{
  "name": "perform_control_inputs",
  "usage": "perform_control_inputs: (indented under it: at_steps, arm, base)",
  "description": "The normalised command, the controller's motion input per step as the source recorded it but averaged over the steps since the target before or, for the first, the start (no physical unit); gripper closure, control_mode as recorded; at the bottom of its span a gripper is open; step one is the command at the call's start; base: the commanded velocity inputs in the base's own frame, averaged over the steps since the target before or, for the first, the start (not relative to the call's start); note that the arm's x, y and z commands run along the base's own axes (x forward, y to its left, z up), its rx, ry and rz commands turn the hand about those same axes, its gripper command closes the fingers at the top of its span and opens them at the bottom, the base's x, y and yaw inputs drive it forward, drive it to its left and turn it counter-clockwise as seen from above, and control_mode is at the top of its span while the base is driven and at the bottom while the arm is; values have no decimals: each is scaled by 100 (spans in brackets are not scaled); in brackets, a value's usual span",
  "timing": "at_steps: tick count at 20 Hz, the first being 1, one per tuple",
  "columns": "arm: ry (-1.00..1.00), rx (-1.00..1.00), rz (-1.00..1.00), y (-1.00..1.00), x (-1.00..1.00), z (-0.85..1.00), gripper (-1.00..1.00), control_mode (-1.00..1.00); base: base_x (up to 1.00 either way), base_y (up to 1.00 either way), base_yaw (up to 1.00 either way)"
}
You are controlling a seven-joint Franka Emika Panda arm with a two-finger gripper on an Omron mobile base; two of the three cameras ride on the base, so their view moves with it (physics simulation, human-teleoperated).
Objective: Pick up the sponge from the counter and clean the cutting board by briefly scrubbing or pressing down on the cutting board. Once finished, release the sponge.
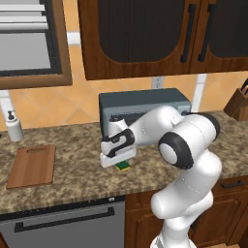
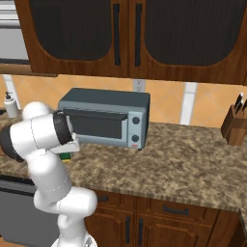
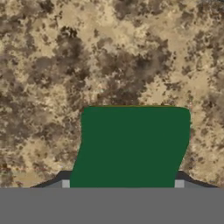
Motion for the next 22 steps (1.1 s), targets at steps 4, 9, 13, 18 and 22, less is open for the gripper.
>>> perform_control_inputs:
  at_steps: [4, 9, 13, 18, 22]
  arm:
    - [0, 8, 4, 30, -29, 71, 100, -100]
    - [4, 8, 18, 87, -8, 91, 100, -100]
    - [19, 5, 31, 100, 0, 54, 100, -100]
    - [11, -1, 41, 100, -13, 2, 100, -100]
    - [-6, -26, 20, 100, -7, -1, 100, -100]
  base:
    - [0, 0, 0]
    - [0, 0, 0]
    - [0, 0, 0]
    - [0, 0, 0]
    - [0, 0, 0]
